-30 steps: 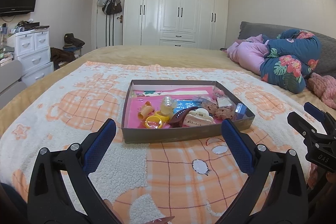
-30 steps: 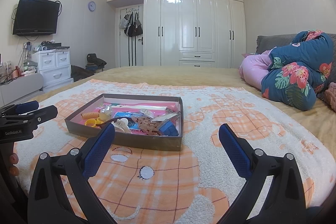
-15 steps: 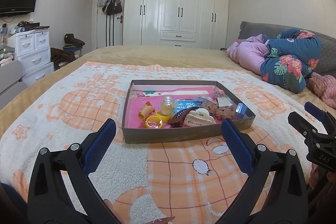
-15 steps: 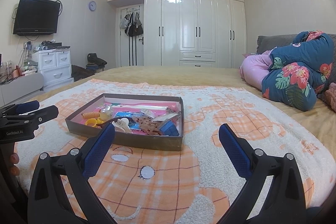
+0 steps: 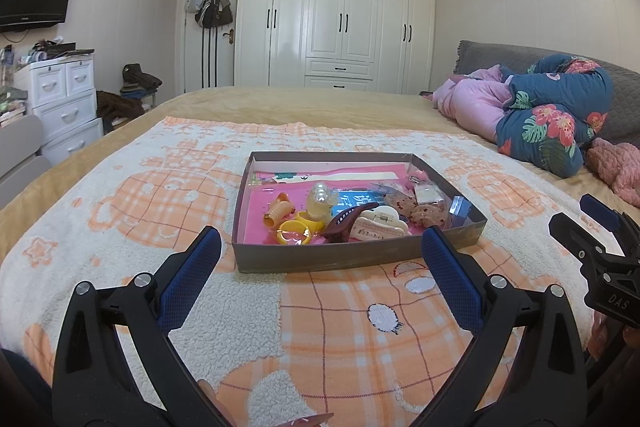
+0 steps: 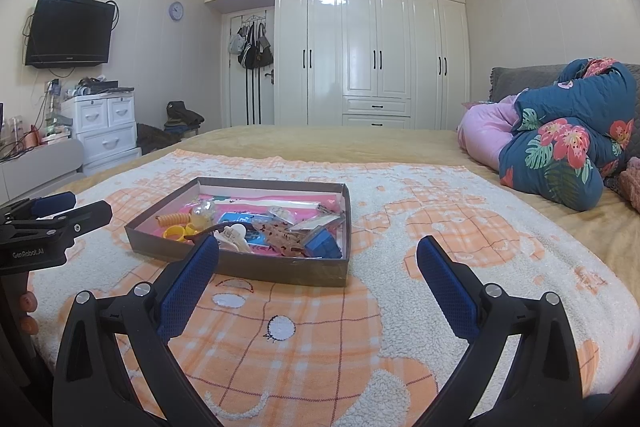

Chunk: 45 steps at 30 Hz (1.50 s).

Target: Organize jewelry

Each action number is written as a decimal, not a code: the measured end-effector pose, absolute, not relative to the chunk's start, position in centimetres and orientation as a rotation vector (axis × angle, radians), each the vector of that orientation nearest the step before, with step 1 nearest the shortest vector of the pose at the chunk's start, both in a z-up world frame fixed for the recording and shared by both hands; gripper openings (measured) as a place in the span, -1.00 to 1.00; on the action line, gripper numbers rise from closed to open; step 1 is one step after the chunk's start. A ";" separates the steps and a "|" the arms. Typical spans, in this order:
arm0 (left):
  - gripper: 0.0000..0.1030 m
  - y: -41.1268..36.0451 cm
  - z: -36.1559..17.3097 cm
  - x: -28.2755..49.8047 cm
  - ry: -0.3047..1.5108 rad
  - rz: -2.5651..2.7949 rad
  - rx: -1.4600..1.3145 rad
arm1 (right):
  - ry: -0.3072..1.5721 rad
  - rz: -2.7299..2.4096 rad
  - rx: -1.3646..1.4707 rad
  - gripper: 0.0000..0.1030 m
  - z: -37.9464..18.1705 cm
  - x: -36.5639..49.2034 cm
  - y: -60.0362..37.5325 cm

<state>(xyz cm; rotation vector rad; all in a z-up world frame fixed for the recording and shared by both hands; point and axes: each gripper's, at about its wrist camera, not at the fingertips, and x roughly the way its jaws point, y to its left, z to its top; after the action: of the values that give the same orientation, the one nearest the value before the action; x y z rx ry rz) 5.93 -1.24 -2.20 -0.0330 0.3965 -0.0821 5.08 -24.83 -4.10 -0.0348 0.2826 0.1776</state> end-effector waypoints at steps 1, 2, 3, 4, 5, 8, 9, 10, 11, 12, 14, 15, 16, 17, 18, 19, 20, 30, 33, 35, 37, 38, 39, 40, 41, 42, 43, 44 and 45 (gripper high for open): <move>0.78 -1.3 -2.2 6.0 0.397 -0.082 -0.033 | 0.283 0.178 -0.035 0.88 -4.1 5.1 -24.8; 0.78 -1.3 -2.2 6.0 0.398 -0.082 -0.032 | 0.283 0.178 -0.035 0.88 -4.1 5.1 -24.8; 0.78 -1.3 -2.2 6.0 0.398 -0.081 -0.032 | 0.284 0.178 -0.035 0.88 -4.1 5.1 -24.8; 0.78 -1.3 -2.2 6.0 0.398 -0.081 -0.031 | 0.283 0.178 -0.035 0.88 -4.1 5.1 -24.8; 0.78 -1.3 -2.2 6.0 0.397 -0.082 -0.033 | 0.283 0.178 -0.035 0.88 -4.1 5.1 -24.8; 0.78 -1.3 -2.2 6.0 0.398 -0.081 -0.032 | 0.283 0.177 -0.034 0.88 -4.1 5.1 -24.8; 0.78 -1.3 -2.2 6.0 0.398 -0.082 -0.033 | 0.283 0.178 -0.033 0.88 -4.1 5.0 -24.8; 0.78 -1.3 -2.2 6.0 0.397 -0.082 -0.033 | 0.283 0.178 -0.034 0.88 -4.1 5.0 -24.8; 0.78 -1.3 -2.2 6.0 0.397 -0.082 -0.032 | 0.282 0.177 -0.035 0.87 -4.1 5.1 -24.8; 0.78 -1.3 -2.2 6.0 0.397 -0.081 -0.032 | 0.283 0.178 -0.034 0.87 -4.1 5.1 -24.8; 0.78 -1.3 -2.2 6.0 0.397 -0.081 -0.032 | 0.283 0.177 -0.035 0.87 -4.1 5.1 -24.8; 0.78 -1.3 -2.2 6.0 0.397 -0.080 -0.031 | 0.283 0.177 -0.035 0.87 -4.1 5.0 -24.8; 0.78 -1.3 -2.2 6.0 0.396 -0.079 -0.031 | 0.284 0.178 -0.034 0.87 -4.1 5.1 -24.8; 0.78 -1.2 -2.2 6.0 0.396 -0.080 -0.031 | 0.283 0.178 -0.035 0.87 -4.1 5.1 -24.8; 0.78 -1.2 -2.2 6.0 0.396 -0.079 -0.031 | 0.282 0.177 -0.035 0.87 -4.1 5.1 -24.8; 0.78 -1.2 -2.2 6.0 0.396 -0.079 -0.031 | 0.283 0.178 -0.034 0.87 -4.1 5.1 -24.8; 0.78 -1.2 -2.2 6.0 0.397 -0.080 -0.030 | 0.285 0.178 -0.034 0.87 -4.1 5.1 -24.8; 0.78 -1.2 -2.2 6.0 0.397 -0.079 -0.031 | 0.284 0.180 -0.035 0.88 -4.0 5.0 -24.7; 0.78 -1.1 -2.3 6.1 0.398 -0.081 -0.036 | 0.283 0.178 -0.036 0.88 -4.0 5.0 -24.7; 0.78 -1.0 -2.4 6.2 0.403 -0.077 -0.034 | 0.284 0.177 -0.038 0.88 -4.0 4.9 -24.7; 0.78 -0.9 -2.5 6.2 0.406 -0.075 -0.036 | 0.282 0.177 -0.037 0.88 -4.0 4.9 -24.7; 0.78 -0.8 -2.5 6.2 0.407 -0.077 -0.039 | 0.282 0.176 -0.038 0.88 -4.0 4.9 -24.7; 0.78 -0.8 -2.6 6.2 0.408 -0.075 -0.040 | 0.281 0.175 -0.038 0.88 -4.0 4.9 -24.7; 0.78 -0.8 -2.6 6.2 0.407 -0.074 -0.038 | 0.281 0.175 -0.038 0.88 -4.0 4.8 -24.7; 0.78 -0.8 -2.6 6.3 0.411 -0.072 -0.034 | 0.281 0.174 -0.037 0.87 -3.9 4.8 -24.8; 0.78 -0.8 -2.7 6.3 0.415 -0.068 -0.029 | 0.281 0.174 -0.037 0.87 -3.9 4.8 -24.8; 0.78 -0.9 -2.7 6.3 0.415 -0.065 -0.026 | 0.280 0.174 -0.037 0.87 -4.0 4.8 -24.8; 0.78 -1.0 -2.7 6.3 0.412 -0.067 -0.022 | 0.281 0.176 -0.036 0.87 -4.0 4.8 -24.8; 0.78 -1.0 -2.6 6.3 0.409 -0.066 -0.020 | 0.281 0.175 -0.037 0.87 -4.0 4.8 -24.8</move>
<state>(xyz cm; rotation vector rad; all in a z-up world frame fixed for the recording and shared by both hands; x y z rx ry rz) 6.25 -1.01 -2.60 -0.0202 0.4089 -0.0662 4.85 -24.80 -3.97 -0.0371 0.2815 0.1751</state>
